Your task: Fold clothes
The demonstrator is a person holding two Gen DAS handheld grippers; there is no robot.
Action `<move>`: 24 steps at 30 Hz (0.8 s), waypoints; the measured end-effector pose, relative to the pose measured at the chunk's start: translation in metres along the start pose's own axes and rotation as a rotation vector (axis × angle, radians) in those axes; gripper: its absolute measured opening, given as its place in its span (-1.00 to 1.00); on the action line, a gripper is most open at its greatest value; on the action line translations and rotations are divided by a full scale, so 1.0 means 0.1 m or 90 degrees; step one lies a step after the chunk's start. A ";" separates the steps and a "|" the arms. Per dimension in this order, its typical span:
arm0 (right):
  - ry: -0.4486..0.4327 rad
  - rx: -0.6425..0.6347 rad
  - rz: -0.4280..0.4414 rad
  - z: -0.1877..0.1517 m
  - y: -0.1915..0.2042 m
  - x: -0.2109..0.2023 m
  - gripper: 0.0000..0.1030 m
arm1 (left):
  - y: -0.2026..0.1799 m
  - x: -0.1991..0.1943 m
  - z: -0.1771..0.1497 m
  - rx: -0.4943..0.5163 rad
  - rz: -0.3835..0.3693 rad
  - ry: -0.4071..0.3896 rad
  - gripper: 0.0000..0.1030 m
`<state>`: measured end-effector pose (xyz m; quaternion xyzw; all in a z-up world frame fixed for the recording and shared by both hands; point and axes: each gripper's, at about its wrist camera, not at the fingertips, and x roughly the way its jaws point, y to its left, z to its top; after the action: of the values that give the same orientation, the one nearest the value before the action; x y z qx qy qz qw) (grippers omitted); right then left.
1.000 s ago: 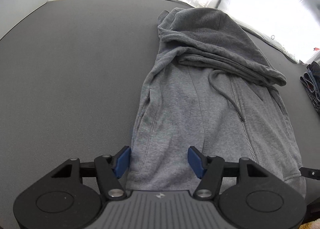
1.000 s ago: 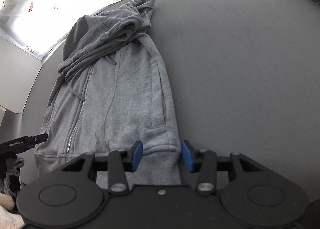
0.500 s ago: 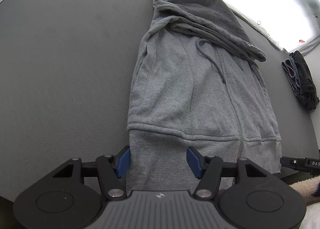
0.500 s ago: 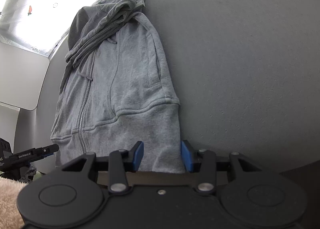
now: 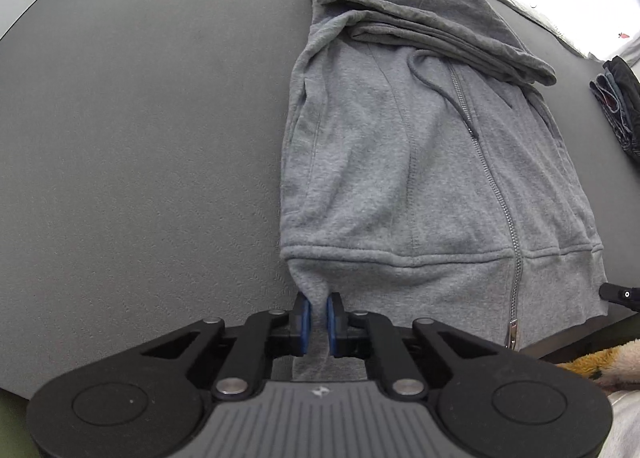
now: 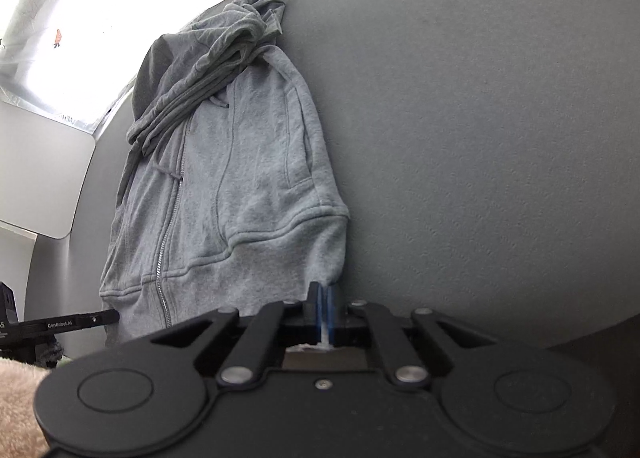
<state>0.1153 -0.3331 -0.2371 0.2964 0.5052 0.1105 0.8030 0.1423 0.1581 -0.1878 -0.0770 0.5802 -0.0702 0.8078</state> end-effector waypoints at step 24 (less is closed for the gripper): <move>-0.274 0.112 0.238 1.14 0.58 -0.47 -0.96 | 0.08 -0.98 0.88 -0.319 -0.224 -0.225 -0.96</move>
<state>0.2001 -0.3508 -0.1320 0.4693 0.2677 0.1471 0.8285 0.1948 0.1897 -0.0706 -0.3826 0.4085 -0.0491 0.8272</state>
